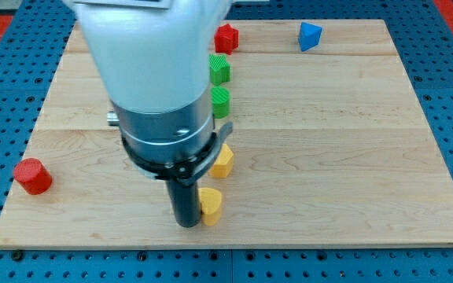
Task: Move the red circle towards the center
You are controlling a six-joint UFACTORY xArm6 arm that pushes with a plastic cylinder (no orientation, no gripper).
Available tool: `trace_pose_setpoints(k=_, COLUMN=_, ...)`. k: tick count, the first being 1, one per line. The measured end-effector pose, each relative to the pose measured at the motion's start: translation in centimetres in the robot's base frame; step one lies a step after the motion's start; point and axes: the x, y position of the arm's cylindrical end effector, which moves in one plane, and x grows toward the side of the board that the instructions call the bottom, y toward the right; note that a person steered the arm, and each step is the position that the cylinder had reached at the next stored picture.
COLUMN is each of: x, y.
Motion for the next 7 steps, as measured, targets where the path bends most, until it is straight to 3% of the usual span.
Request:
trace_pose_setpoints(k=1, x=0.0, y=2.3)
trace_pose_setpoints(k=2, x=0.0, y=-7.4)
trace_pose_setpoints(k=3, x=-0.5, y=-22.4)
trace_pose_setpoints(k=4, x=-4.1, y=-24.7)
trace_pose_setpoints(k=5, x=-7.7, y=-17.7)
trace_pose_setpoints(k=6, x=-8.2, y=-8.3)
trace_pose_setpoints(k=7, x=-8.9, y=-4.1)
